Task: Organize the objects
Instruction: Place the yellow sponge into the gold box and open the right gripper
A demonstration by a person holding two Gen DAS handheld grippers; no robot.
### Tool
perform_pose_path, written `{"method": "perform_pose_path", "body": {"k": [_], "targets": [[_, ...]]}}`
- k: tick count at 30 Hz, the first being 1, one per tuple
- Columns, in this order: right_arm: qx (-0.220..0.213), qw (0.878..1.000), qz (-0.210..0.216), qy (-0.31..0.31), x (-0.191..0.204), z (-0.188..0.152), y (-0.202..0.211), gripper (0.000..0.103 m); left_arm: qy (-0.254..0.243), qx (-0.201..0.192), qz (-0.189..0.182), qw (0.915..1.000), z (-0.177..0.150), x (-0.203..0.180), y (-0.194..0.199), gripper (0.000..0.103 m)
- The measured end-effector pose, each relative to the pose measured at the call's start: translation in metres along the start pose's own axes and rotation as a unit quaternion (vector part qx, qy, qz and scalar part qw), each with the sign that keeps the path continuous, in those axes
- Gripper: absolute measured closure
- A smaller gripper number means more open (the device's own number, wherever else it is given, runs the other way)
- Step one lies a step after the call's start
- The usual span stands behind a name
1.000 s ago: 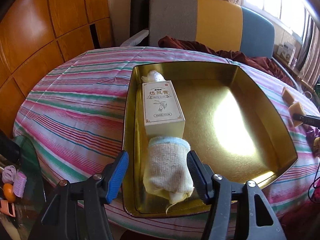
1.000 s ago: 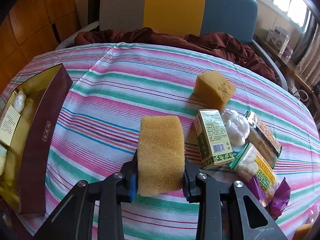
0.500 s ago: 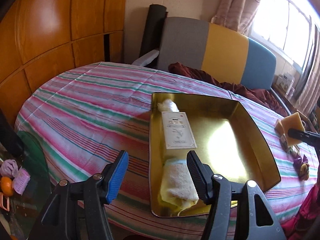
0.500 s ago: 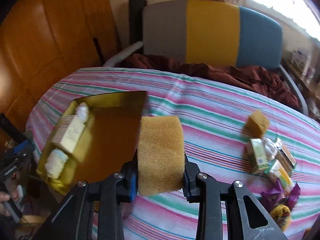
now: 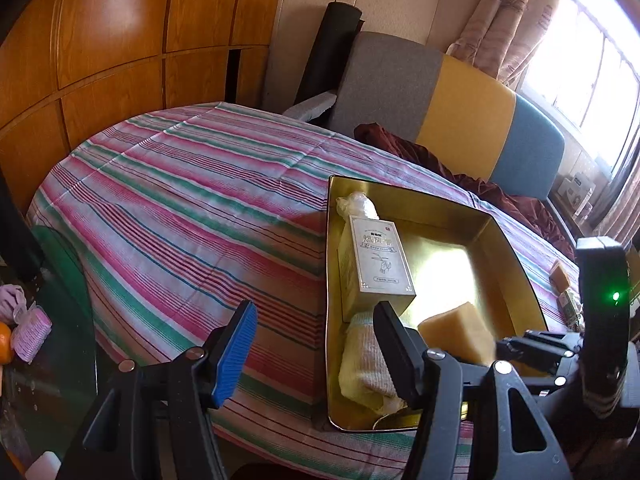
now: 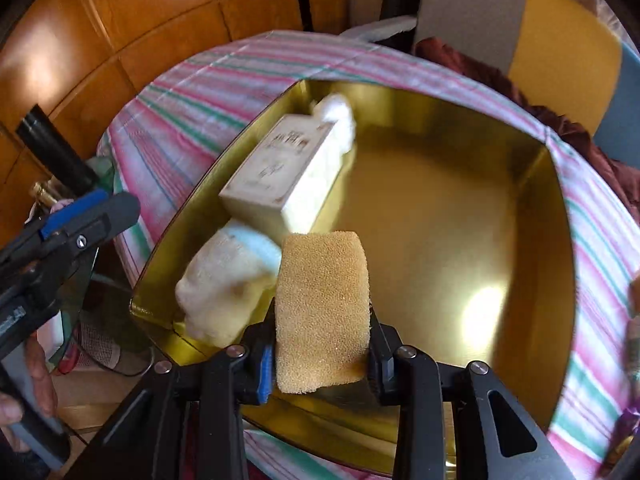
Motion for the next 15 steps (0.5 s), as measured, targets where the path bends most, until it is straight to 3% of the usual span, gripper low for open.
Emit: {"method": "perform_pose_path", "body": {"k": [3,5,7,10,15], "targets": [[-0.004,1.0,0.024,-0.009,0.008,-0.001,-0.005,0.064,0.002,0.001,0.003,1.0,0.0,0.001,-0.001,0.042],[-0.013,0.999,0.039,-0.015,0.01,-0.003,-0.006,0.051,0.003,0.001,0.006,1.0,0.0,0.002,-0.001,0.042],[-0.025,0.997,0.063,-0.024,0.012,-0.005,-0.004,0.031,0.004,0.001,0.007,1.0,0.0,0.003,-0.002,0.042],[-0.04,0.995,0.079,-0.037,0.008,-0.01,0.004,0.02,0.0,0.0,0.01,1.0,-0.002,0.001,-0.002,0.042],[-0.086,0.991,0.088,-0.06,-0.01,-0.015,0.035,0.013,-0.008,-0.007,0.005,0.9999,-0.003,-0.002,0.002,0.042]]}}
Point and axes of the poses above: each gripper's, at about its wrist camera, not at the fingertips, and y roughly against the way its jaws point, x to its left, z to its top, the point moved 3 cm from there along -y, roughly the way its jaws point, and after that the axes turned 12 degrees about y, right-handed, at the moved point
